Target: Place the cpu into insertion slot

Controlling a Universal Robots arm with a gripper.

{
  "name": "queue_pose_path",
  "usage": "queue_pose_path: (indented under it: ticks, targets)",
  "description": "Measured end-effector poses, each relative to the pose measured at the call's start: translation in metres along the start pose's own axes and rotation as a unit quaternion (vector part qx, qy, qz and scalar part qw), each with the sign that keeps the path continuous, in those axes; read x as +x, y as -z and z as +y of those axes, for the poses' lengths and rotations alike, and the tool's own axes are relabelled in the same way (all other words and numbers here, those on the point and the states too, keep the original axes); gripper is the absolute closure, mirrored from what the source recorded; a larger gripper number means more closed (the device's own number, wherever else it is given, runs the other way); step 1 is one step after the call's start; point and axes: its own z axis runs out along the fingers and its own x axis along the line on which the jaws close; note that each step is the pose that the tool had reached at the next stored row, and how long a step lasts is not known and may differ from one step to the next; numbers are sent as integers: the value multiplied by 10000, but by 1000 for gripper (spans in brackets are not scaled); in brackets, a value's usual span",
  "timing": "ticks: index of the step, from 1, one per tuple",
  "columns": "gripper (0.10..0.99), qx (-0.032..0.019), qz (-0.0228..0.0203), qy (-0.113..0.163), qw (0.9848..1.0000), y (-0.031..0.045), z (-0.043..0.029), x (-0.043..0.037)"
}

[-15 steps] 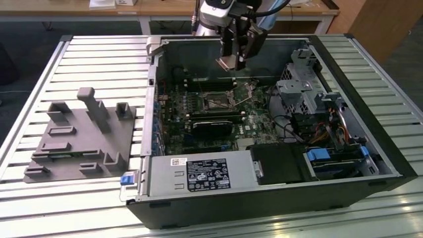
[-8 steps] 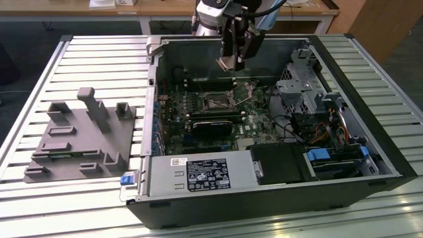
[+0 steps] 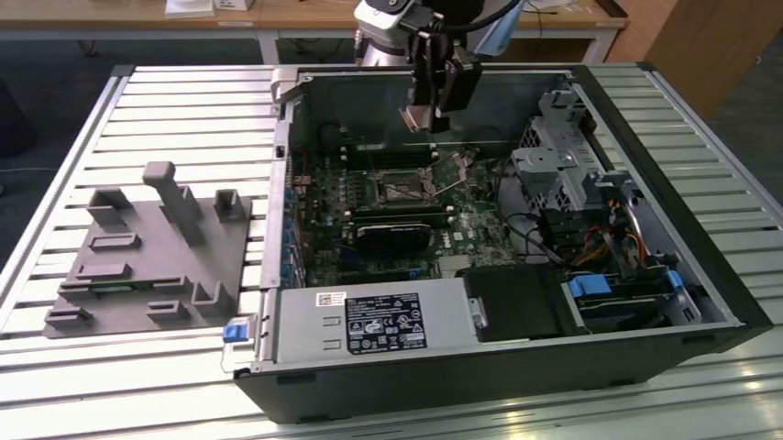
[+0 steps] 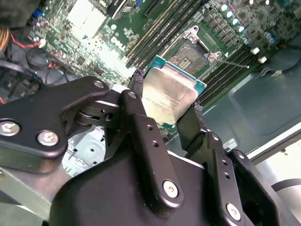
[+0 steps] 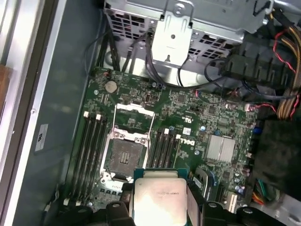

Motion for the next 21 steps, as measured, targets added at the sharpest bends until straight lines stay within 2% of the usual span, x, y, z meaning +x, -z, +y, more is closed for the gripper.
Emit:
queue_pose_path:
  ticks: [4, 5, 8, 9, 11, 16, 21]
  targets:
    - [549, -9, -14, -66, 10000, -28, -2, 17]
    - [549, -45, -23, -67, 10000, -31, -4, 17]
    - [549, -228, -56, -74, 9997, -42, -13, 20]
    - [549, -264, -61, -75, 9996, -52, -17, 22]
    - [549, -268, -65, -95, 9996, -78, -19, 31]
    - [549, -256, -76, -371, 9990, -139, -20, 45]
    - [549, -256, -76, -387, 9989, -179, -19, 68]
